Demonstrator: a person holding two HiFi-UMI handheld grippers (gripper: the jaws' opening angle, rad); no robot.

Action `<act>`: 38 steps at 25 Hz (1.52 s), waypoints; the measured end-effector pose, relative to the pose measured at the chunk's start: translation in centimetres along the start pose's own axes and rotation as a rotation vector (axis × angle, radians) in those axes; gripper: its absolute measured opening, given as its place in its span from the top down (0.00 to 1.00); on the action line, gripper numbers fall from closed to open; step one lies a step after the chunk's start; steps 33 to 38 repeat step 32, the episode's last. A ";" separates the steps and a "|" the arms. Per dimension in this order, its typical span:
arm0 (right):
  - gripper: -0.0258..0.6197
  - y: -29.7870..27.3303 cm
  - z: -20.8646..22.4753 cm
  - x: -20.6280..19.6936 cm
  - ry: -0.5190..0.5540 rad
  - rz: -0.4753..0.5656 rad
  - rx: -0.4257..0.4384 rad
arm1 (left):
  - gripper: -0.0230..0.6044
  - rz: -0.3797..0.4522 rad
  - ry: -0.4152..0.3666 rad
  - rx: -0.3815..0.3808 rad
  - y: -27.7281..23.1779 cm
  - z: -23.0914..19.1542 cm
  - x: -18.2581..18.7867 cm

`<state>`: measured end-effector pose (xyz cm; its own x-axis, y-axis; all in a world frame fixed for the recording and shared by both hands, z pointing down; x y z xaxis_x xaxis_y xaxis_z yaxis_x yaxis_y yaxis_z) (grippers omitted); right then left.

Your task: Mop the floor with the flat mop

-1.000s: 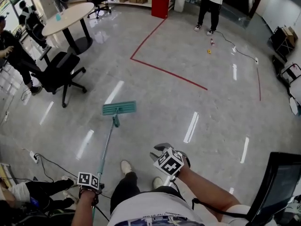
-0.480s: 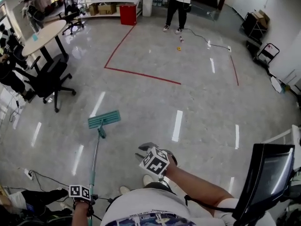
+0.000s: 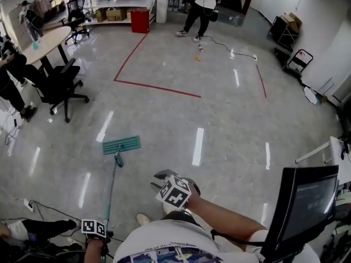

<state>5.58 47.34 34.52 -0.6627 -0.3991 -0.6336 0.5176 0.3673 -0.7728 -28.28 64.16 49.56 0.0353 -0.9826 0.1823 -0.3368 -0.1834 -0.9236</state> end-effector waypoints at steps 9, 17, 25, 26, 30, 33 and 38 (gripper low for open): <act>0.79 -0.1 -2.8 0.3 0.032 -0.038 0.010 | 0.89 -0.029 0.001 -0.017 -1.0 -1.2 -3.1; 0.79 0.2 -3.8 0.4 0.039 -0.059 0.017 | 0.89 -0.049 0.000 -0.020 -1.7 -1.4 -4.6; 0.79 -1.7 -5.0 0.6 0.069 -0.062 0.028 | 0.89 -0.042 0.006 -0.005 -3.1 -3.1 -5.4; 0.79 -1.9 -5.1 0.8 0.072 -0.064 0.031 | 0.89 -0.046 0.005 0.003 -3.1 -3.5 -5.5; 0.79 -2.2 -5.8 0.7 0.053 -0.085 0.029 | 0.89 -0.085 -0.013 0.008 -3.8 -4.4 -5.9; 0.79 -2.1 -6.2 0.4 0.033 -0.101 0.021 | 0.89 -0.109 -0.029 0.009 -4.1 -4.8 -6.1; 0.79 -2.1 -6.2 0.4 0.033 -0.101 0.021 | 0.89 -0.109 -0.029 0.009 -4.1 -4.8 -6.1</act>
Point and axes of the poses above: the fingertips, and each gripper's own axes: y backward along the fingers, z to its right, x out of its top, the point moved 7 cm from there along y, backward along the fingers, and after that the axes turned 3 degrees about y, right-handed, at the moved point
